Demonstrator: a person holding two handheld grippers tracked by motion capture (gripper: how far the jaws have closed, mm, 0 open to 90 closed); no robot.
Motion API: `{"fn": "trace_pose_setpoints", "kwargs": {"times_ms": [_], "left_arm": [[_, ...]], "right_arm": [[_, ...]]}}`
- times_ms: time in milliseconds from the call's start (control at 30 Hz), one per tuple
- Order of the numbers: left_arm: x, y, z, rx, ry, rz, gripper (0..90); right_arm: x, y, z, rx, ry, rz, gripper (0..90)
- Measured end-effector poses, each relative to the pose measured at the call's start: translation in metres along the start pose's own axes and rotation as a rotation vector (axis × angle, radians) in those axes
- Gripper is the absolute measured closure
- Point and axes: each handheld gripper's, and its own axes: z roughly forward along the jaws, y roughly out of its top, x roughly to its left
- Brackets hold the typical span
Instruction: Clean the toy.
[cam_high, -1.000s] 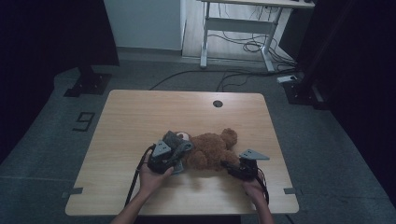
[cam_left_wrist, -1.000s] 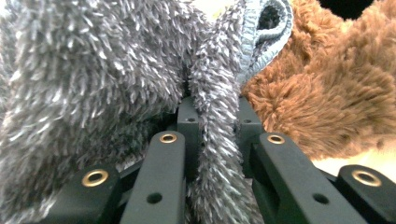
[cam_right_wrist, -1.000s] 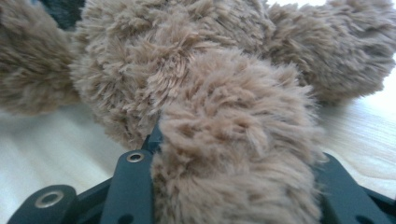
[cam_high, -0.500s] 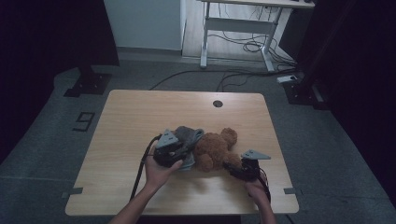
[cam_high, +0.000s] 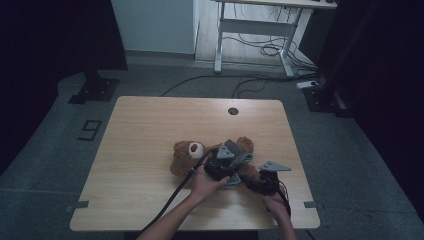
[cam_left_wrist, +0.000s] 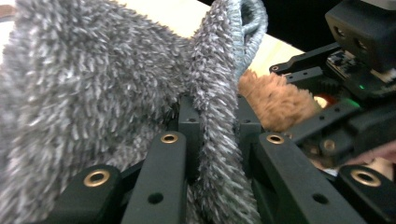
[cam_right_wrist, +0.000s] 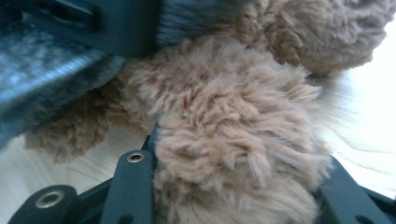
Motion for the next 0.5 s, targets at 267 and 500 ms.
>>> {"fn": "trace_pose_setpoints", "kwargs": {"times_ms": [267,500], "left_arm": [[0.030,-0.021,-0.059,-0.025,0.213,0.003,78.3],[0.058,-0.052,-0.103,-0.082,0.277,-0.062,78.2]], "right_arm": [[-0.001,0.000,0.000,-0.001,-0.023,0.001,56.3],[0.000,0.000,0.001,-0.001,-0.012,0.003,56.1]]}}
